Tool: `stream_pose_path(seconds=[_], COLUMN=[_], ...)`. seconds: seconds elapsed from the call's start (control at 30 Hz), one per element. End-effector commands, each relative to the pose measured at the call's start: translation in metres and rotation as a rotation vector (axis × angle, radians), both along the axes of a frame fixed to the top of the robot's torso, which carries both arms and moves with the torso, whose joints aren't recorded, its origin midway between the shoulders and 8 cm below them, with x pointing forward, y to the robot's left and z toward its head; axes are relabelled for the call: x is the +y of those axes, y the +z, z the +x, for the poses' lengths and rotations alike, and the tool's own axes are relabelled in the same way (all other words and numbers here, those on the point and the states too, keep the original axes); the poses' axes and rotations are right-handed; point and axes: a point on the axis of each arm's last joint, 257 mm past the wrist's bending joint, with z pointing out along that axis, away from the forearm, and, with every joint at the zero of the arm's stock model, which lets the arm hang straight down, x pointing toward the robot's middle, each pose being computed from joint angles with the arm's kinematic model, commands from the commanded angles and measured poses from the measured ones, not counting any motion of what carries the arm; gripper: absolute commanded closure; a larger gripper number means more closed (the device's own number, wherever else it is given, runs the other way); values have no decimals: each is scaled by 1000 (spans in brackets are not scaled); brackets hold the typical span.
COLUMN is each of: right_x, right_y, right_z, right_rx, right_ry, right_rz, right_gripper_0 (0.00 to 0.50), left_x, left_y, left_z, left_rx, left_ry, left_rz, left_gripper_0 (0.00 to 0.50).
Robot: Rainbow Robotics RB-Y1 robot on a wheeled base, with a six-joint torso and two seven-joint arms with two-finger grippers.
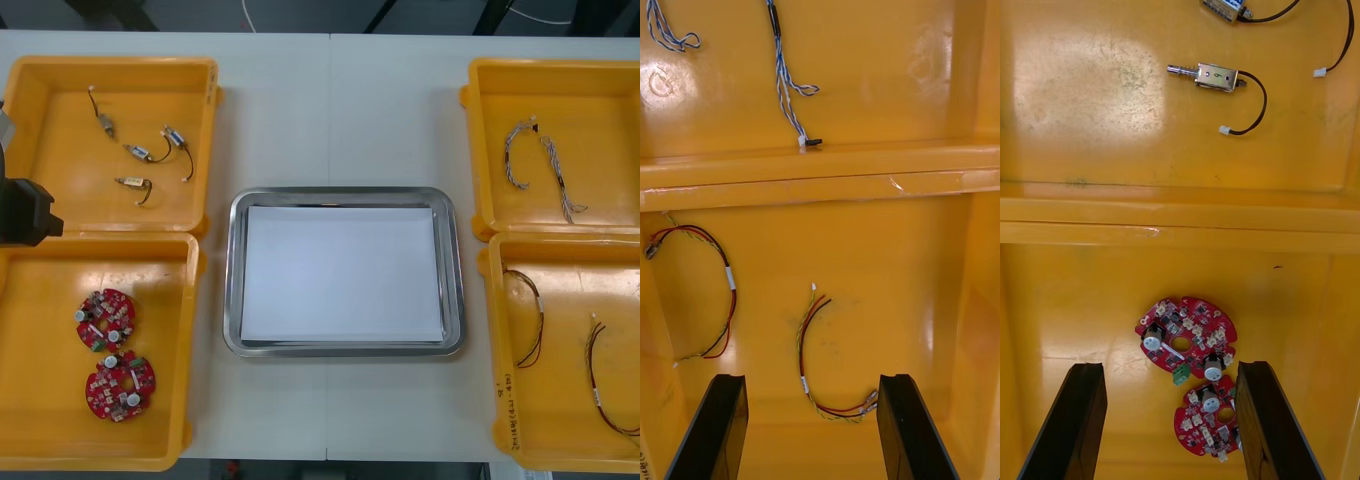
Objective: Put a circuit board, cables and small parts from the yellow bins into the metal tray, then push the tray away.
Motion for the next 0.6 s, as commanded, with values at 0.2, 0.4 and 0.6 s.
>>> stream_pose_path(seconds=[0.2, 0.4, 0.6], right_x=[1, -2, -6], right_y=[-7, -18, -26], right_z=[-10, -20, -33], right_rx=[30, 61, 80], right_ry=[39, 29, 26], right_rz=[-31, -26, -37], right_gripper_0=[0, 0, 0], left_x=[0, 9, 17], left_y=[-7, -19, -28], left_z=[-12, -28, -44], left_rx=[26, 73, 96], left_ry=[-103, -114, -131], left_rz=[46, 46, 74], left_gripper_0=[0, 0, 0])
